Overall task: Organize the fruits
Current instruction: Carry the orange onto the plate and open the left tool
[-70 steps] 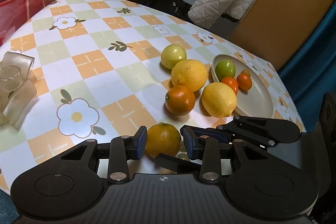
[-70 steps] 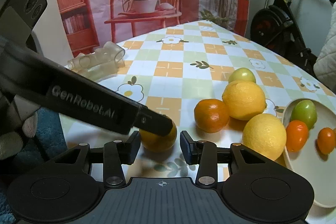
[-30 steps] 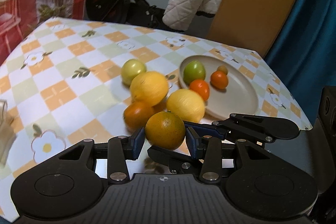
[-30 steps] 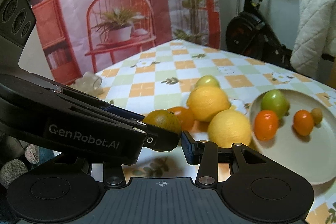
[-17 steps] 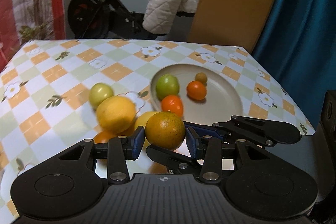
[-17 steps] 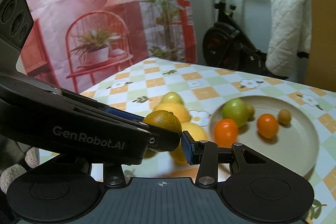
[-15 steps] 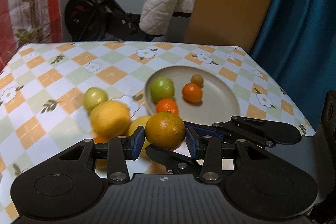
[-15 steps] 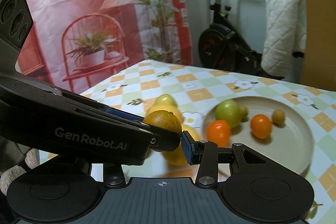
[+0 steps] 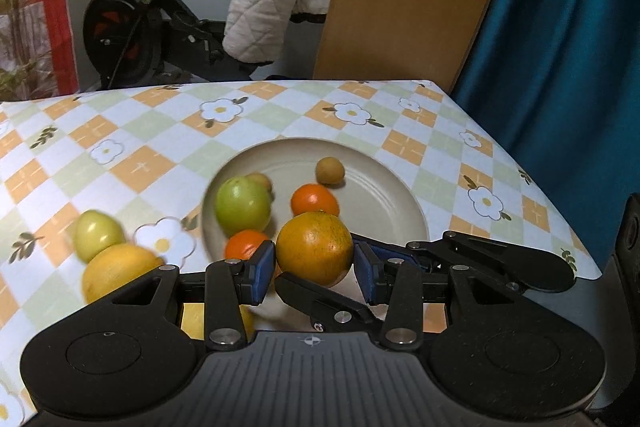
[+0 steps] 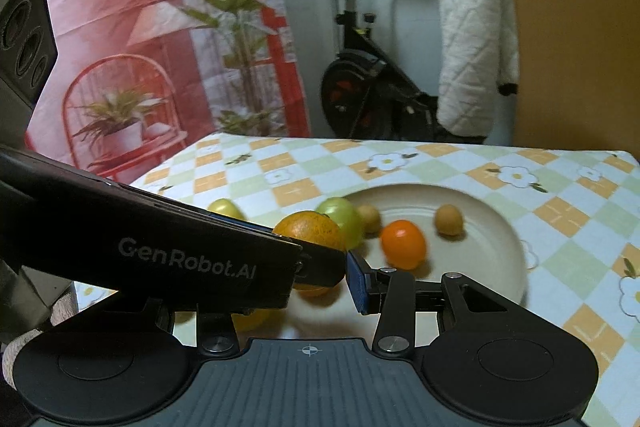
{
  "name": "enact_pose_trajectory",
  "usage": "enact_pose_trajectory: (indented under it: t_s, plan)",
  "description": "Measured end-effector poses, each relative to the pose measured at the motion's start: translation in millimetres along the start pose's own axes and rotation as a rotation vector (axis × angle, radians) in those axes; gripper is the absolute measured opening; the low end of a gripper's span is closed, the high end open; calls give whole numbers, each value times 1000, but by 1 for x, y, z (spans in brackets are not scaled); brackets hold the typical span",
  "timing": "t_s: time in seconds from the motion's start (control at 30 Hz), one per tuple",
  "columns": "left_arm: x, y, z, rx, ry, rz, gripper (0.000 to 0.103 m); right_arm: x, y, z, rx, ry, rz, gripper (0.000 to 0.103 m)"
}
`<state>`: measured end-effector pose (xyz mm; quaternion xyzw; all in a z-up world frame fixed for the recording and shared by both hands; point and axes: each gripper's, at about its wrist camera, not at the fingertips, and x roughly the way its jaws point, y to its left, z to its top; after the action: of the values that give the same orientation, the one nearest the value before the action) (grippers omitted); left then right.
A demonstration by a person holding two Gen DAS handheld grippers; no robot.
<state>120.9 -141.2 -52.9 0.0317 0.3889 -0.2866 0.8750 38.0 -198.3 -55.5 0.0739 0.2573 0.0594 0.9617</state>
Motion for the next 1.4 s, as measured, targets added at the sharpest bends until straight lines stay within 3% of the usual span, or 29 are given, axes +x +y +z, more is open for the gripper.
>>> enact_pose_trajectory:
  t_s: [0.33,0.8,1.13,1.4]
  plan:
    - [39,-3,12,2,56,9,45,23,-30,-4,54,26,-35,39]
    - [57,-1,15,0,72,53,45,45,-34,-5,58,49,-43,39]
    - [53,1,15,-3,55,70,45,42,-33,-4,59,48,-54,39]
    - [28,7,16,-28,0,62,45,20,-31,-2,73,23,-80,40]
